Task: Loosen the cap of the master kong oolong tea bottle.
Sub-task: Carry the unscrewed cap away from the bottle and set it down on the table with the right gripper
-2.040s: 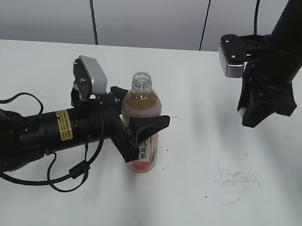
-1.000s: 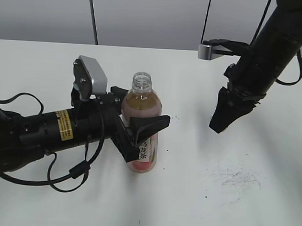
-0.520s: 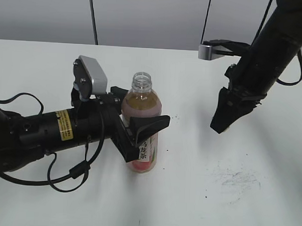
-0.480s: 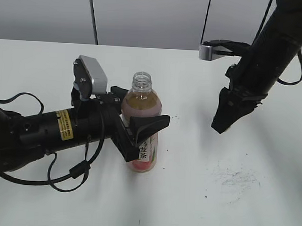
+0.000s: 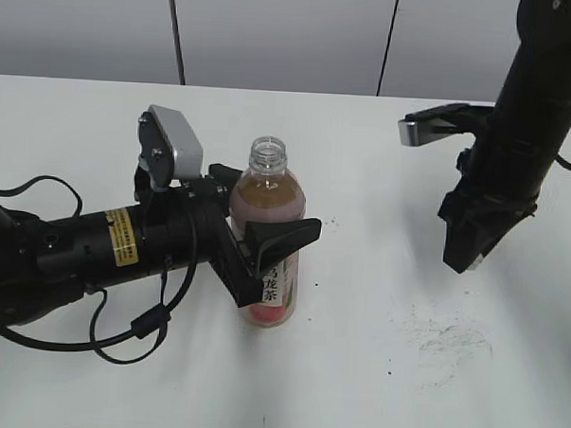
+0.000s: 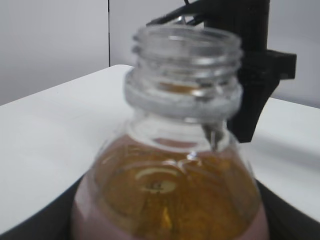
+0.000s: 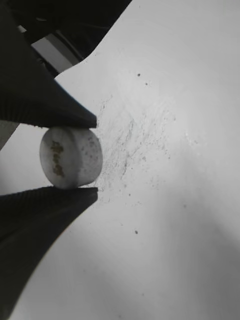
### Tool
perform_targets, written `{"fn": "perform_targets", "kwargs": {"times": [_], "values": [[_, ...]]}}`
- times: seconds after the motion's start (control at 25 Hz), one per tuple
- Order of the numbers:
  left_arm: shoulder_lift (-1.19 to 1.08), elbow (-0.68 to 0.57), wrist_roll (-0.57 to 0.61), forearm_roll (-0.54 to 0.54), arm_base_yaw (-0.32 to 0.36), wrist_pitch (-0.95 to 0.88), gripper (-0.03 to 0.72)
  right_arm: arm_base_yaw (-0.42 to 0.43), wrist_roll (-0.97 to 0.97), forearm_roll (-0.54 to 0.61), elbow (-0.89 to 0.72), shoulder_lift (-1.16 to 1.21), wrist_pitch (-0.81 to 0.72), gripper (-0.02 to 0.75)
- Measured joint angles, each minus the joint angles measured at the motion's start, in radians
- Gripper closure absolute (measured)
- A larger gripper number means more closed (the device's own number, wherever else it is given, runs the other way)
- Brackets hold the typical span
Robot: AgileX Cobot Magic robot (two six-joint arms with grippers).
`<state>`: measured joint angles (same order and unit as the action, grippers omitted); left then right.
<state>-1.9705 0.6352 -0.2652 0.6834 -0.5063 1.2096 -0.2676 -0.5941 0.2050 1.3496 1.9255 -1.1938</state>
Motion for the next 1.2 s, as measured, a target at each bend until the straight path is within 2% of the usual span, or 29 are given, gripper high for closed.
{"fn": "perform_targets", "kwargs": {"times": [0.28,0.48,0.64,0.88,1.2], "values": [[0.000,0.000,0.000,0.000,0.000,0.000,0.244,0.000,0.151,-0.014,-0.129,0.057,0.165,0.465],[0.000,0.000,0.000,0.000,0.000,0.000,0.244,0.000,0.181,-0.018,-0.187,0.071,0.260,0.465],[0.000,0.000,0.000,0.000,0.000,0.000,0.244,0.000,0.185,-0.020,-0.190,0.086,0.273,0.439],[0.000,0.000,0.000,0.003,0.000,0.000,0.244,0.000,0.192,-0.020,-0.190,0.126,0.272,0.313],[0.000,0.000,0.000,0.006,0.000,0.000,0.244,0.000,0.203,-0.016,-0.190,0.123,0.270,0.296]]}}
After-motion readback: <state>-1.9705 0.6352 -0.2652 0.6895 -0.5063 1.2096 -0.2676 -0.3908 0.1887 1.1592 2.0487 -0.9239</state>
